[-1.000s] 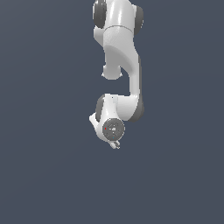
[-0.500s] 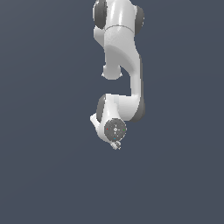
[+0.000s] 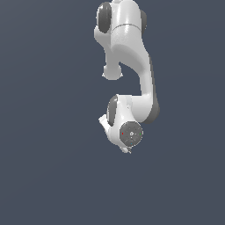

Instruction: Pick up the object and move it to a goal position.

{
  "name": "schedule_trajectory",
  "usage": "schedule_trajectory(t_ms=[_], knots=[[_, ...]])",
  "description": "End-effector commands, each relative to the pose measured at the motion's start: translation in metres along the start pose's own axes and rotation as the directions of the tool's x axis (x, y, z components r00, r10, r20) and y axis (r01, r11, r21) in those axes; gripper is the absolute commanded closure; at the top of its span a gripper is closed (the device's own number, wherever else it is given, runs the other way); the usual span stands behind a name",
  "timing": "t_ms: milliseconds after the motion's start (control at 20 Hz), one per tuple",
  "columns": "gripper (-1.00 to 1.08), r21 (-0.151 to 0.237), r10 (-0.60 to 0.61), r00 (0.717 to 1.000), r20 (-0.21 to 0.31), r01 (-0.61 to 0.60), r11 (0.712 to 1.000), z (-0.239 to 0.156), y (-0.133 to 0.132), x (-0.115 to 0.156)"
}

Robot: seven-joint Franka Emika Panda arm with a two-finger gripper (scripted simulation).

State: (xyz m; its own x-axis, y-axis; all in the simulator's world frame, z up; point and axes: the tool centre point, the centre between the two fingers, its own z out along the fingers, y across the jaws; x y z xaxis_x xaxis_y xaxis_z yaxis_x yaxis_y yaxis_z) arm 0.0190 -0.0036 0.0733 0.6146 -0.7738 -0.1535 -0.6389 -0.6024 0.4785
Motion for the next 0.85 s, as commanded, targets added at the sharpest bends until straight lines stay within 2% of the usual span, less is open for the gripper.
schedule_trajectory(t_ms=[0,350,800], knots=[[1.08,0.0,0.0,1.0,0.0,0.0,1.0,-0.011,-0.01,-0.008],[1.08,0.0,0.0,1.0,0.0,0.0,1.0,-0.032,-0.029,-0.02],[1.08,0.0,0.0,1.0,0.0,0.0,1.0,-0.039,-0.036,-0.025]])
